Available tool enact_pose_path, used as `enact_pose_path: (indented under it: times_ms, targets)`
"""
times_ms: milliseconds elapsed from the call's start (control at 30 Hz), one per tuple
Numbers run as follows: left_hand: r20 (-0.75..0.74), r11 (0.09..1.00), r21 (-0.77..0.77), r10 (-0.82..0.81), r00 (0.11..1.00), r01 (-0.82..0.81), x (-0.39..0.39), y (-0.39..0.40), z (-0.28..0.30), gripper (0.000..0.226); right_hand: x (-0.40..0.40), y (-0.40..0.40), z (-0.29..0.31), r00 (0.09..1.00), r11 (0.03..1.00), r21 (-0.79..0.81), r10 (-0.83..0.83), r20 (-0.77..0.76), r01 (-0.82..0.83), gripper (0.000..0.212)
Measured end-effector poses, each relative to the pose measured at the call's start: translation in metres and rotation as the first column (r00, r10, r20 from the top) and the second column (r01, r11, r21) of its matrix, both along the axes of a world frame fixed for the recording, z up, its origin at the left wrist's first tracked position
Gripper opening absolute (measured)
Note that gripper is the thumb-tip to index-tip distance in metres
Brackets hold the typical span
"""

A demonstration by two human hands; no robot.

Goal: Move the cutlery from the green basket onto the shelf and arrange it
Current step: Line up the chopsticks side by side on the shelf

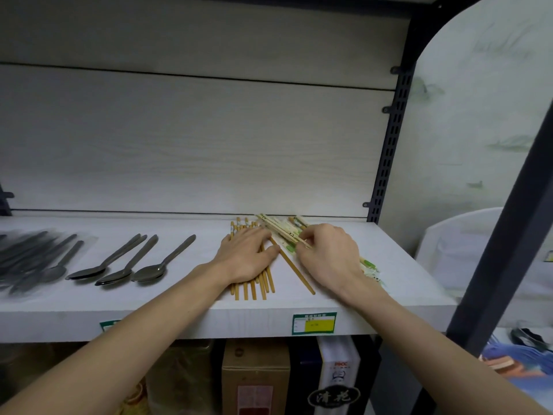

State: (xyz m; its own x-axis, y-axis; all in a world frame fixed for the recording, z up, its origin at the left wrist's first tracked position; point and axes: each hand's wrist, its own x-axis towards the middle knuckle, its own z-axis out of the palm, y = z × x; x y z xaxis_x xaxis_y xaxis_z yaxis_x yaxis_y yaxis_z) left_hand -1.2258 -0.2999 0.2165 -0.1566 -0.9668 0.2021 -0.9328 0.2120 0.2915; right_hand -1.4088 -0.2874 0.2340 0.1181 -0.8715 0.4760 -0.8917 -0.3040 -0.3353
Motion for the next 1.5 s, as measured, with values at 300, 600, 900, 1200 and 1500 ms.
enact_pose_path:
  times_ms: [300, 600, 900, 1200, 1500]
  targets:
    - [-0.063, 0.989, -0.107, -0.108, 0.992, 0.101, -0.005, 0.001, 0.002, 0.046, -0.059, -0.009, 0.010, 0.926, 0.999, 0.000, -0.050, 0.373, 0.054, 0.023]
    - [-0.024, 0.980, -0.089, -0.183, 0.983, 0.180, -0.020, -0.002, 0.001, 0.045, -0.078, -0.023, -0.011, 0.959, 0.983, 0.170, -0.109, 0.263, 0.065, 0.025]
    - [-0.080, 0.982, -0.063, -0.182, 0.980, 0.178, -0.016, -0.003, -0.002, 0.056, -0.069, -0.019, -0.010, 0.974, 0.985, 0.169, -0.063, 0.220, 0.025, 0.032]
    - [-0.041, 0.976, -0.065, -0.213, 0.976, 0.210, -0.018, -0.003, -0.001, 0.058, -0.072, -0.024, -0.010, 0.945, 0.967, 0.256, -0.098, 0.312, 0.016, 0.020]
    - [-0.073, 0.977, -0.064, -0.208, 0.975, 0.204, -0.018, -0.006, -0.002, 0.051, -0.068, -0.025, -0.009, 0.956, 0.944, 0.330, -0.124, 0.266, 0.031, 0.052]
